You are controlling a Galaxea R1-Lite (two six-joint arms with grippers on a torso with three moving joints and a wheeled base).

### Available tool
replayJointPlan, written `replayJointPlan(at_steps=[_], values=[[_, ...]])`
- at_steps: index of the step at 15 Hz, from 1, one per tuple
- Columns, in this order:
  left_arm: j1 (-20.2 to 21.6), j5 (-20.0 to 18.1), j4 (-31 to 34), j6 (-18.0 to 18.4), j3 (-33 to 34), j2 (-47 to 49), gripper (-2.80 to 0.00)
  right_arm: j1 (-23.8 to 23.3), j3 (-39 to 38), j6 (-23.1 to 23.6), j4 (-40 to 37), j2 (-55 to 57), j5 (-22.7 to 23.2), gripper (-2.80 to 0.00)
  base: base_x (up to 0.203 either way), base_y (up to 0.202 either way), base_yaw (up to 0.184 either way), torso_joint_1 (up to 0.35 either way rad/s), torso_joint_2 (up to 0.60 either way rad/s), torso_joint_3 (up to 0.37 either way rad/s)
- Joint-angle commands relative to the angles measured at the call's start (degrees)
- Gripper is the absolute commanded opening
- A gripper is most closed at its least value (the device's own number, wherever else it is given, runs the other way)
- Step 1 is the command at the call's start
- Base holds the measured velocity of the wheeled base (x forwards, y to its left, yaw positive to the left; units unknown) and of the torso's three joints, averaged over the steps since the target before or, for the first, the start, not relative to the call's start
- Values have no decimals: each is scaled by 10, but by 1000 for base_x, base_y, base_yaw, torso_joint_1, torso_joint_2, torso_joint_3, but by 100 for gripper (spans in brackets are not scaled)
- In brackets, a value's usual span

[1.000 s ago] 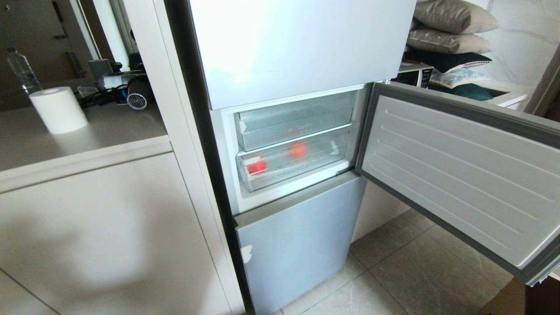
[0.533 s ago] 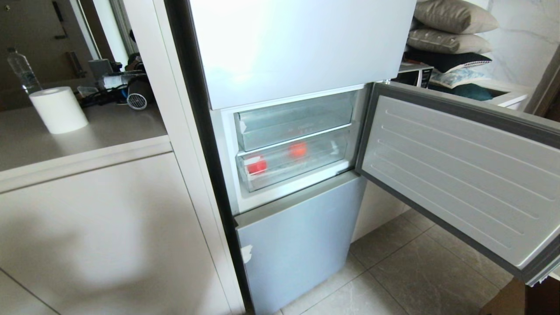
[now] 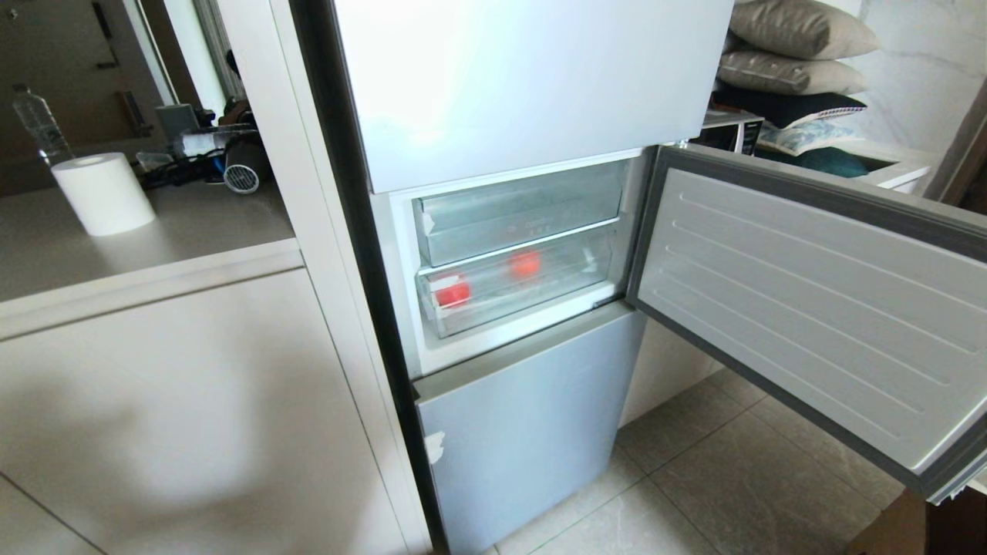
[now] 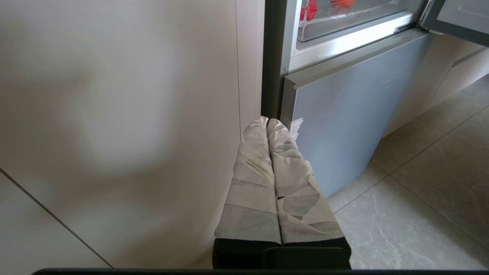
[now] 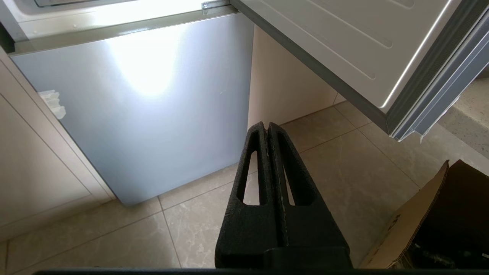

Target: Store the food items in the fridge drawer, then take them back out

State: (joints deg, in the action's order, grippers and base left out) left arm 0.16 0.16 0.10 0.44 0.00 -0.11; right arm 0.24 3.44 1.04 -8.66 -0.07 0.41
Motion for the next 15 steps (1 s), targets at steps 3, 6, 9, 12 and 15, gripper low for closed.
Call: replayJointPlan(at_steps=[3, 6, 9, 12, 15], values=[[0, 0, 0, 0, 0, 1, -280, -1, 2, 18, -2, 0, -8, -280, 0, 0, 0, 0, 0, 0], [0, 0, 0, 0, 0, 1, -280, -4, 79, -20, -3, 69, -33, -280, 0, 0, 0, 0, 0, 0], [0, 0, 0, 0, 0, 1, -280, -9, 186, -106, -2, 268, -107, -280, 0, 0, 0, 0, 0, 0], [0, 0, 0, 0, 0, 1, -280, -37, 260, -174, 29, 452, -187, -280, 0, 0, 0, 0, 0, 0], [0, 0, 0, 0, 0, 1, -280, -204, 289, -205, 145, 586, -208, -280, 0, 0, 0, 0, 0, 0]])
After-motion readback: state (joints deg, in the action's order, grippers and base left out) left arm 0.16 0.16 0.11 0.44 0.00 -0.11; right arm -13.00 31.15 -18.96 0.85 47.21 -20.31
